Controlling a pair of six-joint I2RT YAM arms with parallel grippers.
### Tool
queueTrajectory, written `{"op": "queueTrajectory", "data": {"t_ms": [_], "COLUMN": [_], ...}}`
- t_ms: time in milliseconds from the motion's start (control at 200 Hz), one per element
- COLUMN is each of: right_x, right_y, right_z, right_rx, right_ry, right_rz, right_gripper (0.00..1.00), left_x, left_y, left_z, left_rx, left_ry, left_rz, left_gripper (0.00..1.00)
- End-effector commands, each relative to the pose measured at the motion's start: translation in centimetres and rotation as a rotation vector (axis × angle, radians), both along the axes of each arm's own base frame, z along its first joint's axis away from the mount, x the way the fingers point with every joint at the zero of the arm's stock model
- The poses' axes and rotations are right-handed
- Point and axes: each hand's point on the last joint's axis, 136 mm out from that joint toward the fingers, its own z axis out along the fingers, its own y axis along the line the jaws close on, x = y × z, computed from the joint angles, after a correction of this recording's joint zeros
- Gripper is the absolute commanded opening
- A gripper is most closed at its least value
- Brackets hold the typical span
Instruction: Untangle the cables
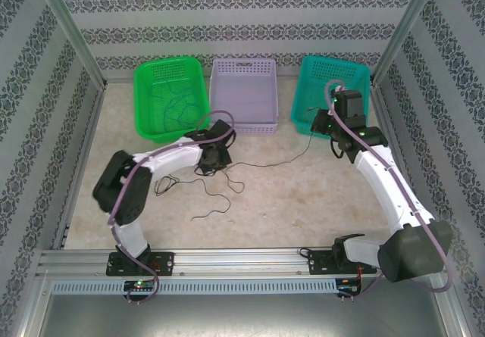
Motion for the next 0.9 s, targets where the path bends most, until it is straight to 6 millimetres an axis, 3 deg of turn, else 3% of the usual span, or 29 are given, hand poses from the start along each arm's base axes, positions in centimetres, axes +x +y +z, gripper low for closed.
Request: {"op": "queueTrajectory", "data": {"t_ms": [0,220,480,729,894], "right_x": [0.8,1.5,2.0,1.7,2.1], "right_y": [-3.2,-8.5,-11.7,-13.4,-13.8], "right_z": [3.8,5.9,8.3,8.9,9.2], "right_rx": [-0.050,-0.074,-0.079,-0.081,-0.056], "right_ry": [-0.092,-0.131,-0.181,-0.191,-0.202], "right_rz": [-0.081,-0.239,-0.333,-0.377,-0.388], "right_gripper": [0.00,0.00,0.00,0.00,0.00], "left_x": [-1.0,-2.0,-3.3,-4.4,-4.3], "left_y": [5.9,14.4,22.4,28.1,28.9], "left_z": [2.2,5.0,6.8,8.3,8.5], "left_rx": [0.105,0.117,0.140,0.195,0.177], "left_ry": [-0.021,-0.055,-0.068,-0.094,-0.106], "left_rz": [0.072,0.242,0.443,0.606,0.641], "left_gripper": [0.00,0.00,0.00,0.00,0.00]}}
